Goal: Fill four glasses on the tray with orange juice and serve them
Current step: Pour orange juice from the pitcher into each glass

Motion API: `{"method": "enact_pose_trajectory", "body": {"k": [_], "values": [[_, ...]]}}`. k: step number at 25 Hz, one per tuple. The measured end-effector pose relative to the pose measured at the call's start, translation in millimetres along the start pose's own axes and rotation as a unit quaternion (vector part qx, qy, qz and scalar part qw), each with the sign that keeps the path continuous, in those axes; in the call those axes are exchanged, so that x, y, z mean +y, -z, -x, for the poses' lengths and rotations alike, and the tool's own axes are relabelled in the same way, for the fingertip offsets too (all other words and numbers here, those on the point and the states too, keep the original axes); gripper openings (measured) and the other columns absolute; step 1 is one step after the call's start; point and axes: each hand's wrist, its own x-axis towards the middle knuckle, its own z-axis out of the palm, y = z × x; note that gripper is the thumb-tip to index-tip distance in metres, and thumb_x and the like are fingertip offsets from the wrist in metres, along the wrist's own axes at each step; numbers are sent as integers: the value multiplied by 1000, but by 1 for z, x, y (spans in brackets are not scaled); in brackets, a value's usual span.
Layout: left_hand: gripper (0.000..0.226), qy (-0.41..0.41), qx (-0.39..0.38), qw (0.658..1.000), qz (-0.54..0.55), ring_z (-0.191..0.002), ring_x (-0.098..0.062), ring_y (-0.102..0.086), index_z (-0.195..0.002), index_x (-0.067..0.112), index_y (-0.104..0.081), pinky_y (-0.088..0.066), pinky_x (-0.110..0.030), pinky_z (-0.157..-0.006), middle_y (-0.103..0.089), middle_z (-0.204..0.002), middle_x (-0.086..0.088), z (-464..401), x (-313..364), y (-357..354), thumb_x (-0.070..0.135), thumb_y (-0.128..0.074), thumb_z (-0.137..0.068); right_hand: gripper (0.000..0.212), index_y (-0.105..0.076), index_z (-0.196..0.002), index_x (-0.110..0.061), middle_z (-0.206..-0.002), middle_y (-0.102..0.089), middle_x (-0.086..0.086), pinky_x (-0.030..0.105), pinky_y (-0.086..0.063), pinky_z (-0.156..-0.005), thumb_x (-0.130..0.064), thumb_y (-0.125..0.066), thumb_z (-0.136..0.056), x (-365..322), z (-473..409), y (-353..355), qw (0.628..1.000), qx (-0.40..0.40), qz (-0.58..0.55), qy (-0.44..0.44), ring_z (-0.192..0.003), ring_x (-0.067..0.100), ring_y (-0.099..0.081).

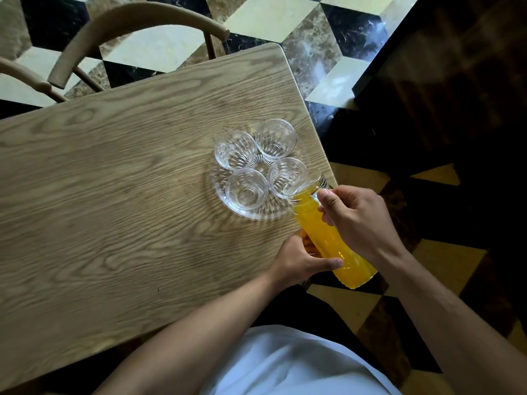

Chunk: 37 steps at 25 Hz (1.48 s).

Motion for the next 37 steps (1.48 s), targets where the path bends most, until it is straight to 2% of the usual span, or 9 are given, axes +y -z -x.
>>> {"method": "enact_pose_trajectory", "body": {"k": [4,9,14,19,27,30,35,37], "values": [[49,7,2,1000,13,-107,-28,-77,-114,24,-68,-60,-51,-100,-80,-114,-10,1,-3,-5,3,-91,-76,37,-73,-73,-16,-65,-71,-1,46,-57,-62,-39,-60,-100,-2,-4,0,1000,-9,14,0,-64,21,-70],[52,7,9,999,31,-111,-32,-76,-118,23,-68,-59,-54,-101,-78,-118,-14,-2,-4,-10,4,-92,-76,37,-71,-71,-19,-65,-71,-2,46,-58,-63,-39,-59,-100,-5,-7,3,1000,-14,28,1,-65,19,-70],[55,12,-1,998,69,-108,-28,-76,-124,17,-65,-60,-48,-99,-78,-120,-12,-5,0,-16,1,-90,-78,38,-71,-72,-18,-66,-70,-4,46,-59,-67,-39,-57,-101,-8,-14,7,999,-26,37,1,-66,14,-69],[65,17,15,996,90,-116,-38,-73,-130,9,-64,-55,-61,-104,-77,-122,-16,-9,1,-23,16,-94,-73,39,-70,-71,-16,-64,-67,-9,42,-59,-67,-37,-57,-101,-13,-22,7,998,-35,53,0,-63,7,-65],[62,23,28,996,82,-114,-36,-74,-127,11,-66,-56,-60,-103,-78,-120,-14,-8,8,-28,18,-94,-73,40,-72,-74,-13,-63,-65,-12,39,-56,-65,-37,-56,-102,-19,-27,10,996,-46,79,-3,-63,9,-64],[56,26,26,997,74,-112,-34,-75,-125,12,-68,-58,-55,-102,-79,-118,-13,-7,12,-29,16,-93,-75,41,-72,-74,-12,-62,-64,-13,38,-56,-65,-38,-57,-102,-21,-30,11,995,-50,88,-3,-62,7,-64],[49,27,23,998,61,-106,-28,-77,-125,10,-68,-62,-36,-91,-79,-116,-12,-5,19,-30,10,-90,-81,40,-71,-73,-15,-62,-64,-13,40,-57,-65,-39,-56,-102,-23,-31,12,994,-55,96,-8,-62,10,-64],[50,23,21,998,61,-107,-28,-77,-125,10,-68,-63,-41,-95,-79,-117,-12,-5,20,-30,11,-90,-81,40,-70,-71,-17,-62,-64,-13,40,-57,-65,-39,-56,-102,-24,-32,13,994,-58,96,-10,-63,11,-65]]}}
